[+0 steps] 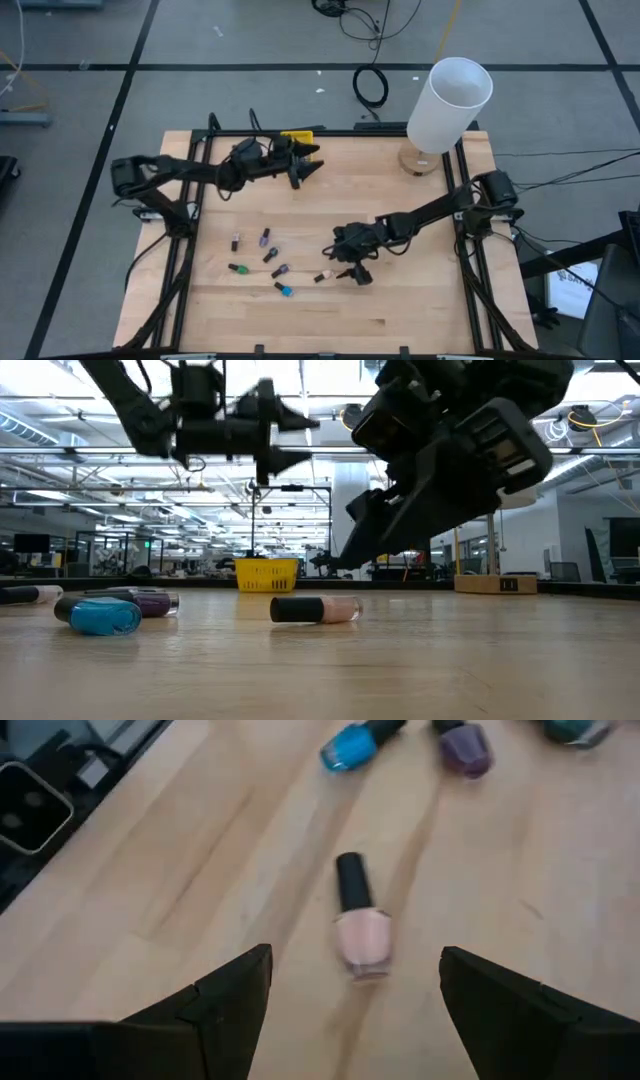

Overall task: Pick & Place Nail Polish
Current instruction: Put the pink nail polish bottle into the yellow bin

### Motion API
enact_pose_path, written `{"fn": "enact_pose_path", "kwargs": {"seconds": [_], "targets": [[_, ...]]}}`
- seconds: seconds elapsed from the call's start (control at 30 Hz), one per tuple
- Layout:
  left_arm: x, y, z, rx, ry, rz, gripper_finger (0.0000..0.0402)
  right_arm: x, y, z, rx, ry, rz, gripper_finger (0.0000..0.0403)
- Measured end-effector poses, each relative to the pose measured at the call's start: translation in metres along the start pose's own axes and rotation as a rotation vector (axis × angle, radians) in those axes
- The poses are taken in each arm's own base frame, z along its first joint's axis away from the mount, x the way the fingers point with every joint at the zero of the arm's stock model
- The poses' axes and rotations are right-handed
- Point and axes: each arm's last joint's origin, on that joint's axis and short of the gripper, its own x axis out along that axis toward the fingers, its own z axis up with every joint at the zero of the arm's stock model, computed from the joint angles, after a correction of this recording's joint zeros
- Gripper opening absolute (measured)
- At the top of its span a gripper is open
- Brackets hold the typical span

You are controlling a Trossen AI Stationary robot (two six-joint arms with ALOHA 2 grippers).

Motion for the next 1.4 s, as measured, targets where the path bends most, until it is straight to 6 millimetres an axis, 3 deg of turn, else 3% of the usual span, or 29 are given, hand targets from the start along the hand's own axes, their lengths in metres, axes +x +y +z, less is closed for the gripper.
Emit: {"fn": "enact_pose_path", "kwargs": {"seconds": [0.17,0.27,0.4,0.57,0.77,1.0,1.23,1.4], "targets": [[-0.012,-0.041,0.009,0.176,0.175,-0.037,0.0306,-0.016,0.001,0.007,-0.004,0.02,-0.043,0.0274],[-0.027,-0.065,0.003,0.255,0.36,0.019,0.0301,-0.032,0.004,0.008,-0.003,0.085,-0.109,0.0274],[-0.053,-0.09,-0.008,0.268,0.605,0.144,0.0291,-0.057,0.008,0.013,0.015,0.133,-0.207,0.0274],[-0.069,-0.117,-0.035,0.279,0.797,0.095,0.0276,-0.089,0.014,0.018,0.054,0.152,-0.314,0.0274],[-0.034,-0.141,-0.049,0.332,0.844,0.104,0.0257,-0.127,0.017,0.022,0.068,0.053,-0.538,0.0274],[0.003,-0.162,-0.063,0.443,0.98,0.076,0.0251,-0.162,0.024,0.004,0.09,-0.047,-0.674,0.0274],[0.019,-0.172,-0.064,0.406,1.086,0.149,0.025,-0.189,0.033,-0.008,0.054,-0.198,-0.673,0.0274],[0.016,-0.177,-0.068,0.403,1.116,0.15,0.025,-0.199,0.037,-0.012,-0.03,-0.394,-0.682,0.0274]]}}
